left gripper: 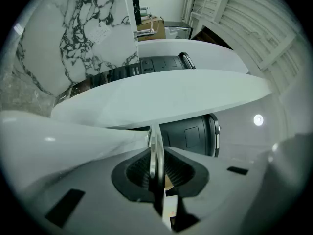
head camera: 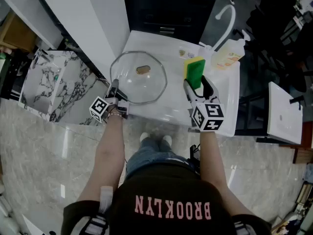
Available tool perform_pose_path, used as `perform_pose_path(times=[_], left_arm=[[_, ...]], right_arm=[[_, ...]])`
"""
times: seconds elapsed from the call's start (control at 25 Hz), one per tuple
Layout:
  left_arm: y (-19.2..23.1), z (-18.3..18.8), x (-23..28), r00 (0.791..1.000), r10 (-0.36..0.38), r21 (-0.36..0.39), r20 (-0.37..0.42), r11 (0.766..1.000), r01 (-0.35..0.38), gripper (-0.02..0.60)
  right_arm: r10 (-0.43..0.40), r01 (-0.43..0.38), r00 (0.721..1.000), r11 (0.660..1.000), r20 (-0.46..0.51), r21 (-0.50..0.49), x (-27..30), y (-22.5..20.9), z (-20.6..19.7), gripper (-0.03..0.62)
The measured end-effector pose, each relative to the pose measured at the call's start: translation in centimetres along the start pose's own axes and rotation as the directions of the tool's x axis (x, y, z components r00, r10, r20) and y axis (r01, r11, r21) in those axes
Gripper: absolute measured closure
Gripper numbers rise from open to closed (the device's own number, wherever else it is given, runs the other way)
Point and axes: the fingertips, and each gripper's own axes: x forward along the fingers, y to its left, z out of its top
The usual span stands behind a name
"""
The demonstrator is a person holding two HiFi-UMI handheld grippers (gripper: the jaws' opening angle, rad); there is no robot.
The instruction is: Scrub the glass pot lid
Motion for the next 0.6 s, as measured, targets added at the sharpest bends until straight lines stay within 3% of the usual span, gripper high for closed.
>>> perform_pose_path(times=[0.6], left_arm=[[-0.4, -0.4, 0.6, 1.000, -0.014, -0.008, -0.024, 1.000, 0.014, 0.531]], right_arm=[[0.029, -0.022, 0.997, 0.996, -0.069, 0.089, 1.5, 3.7, -2.2, 0.318]])
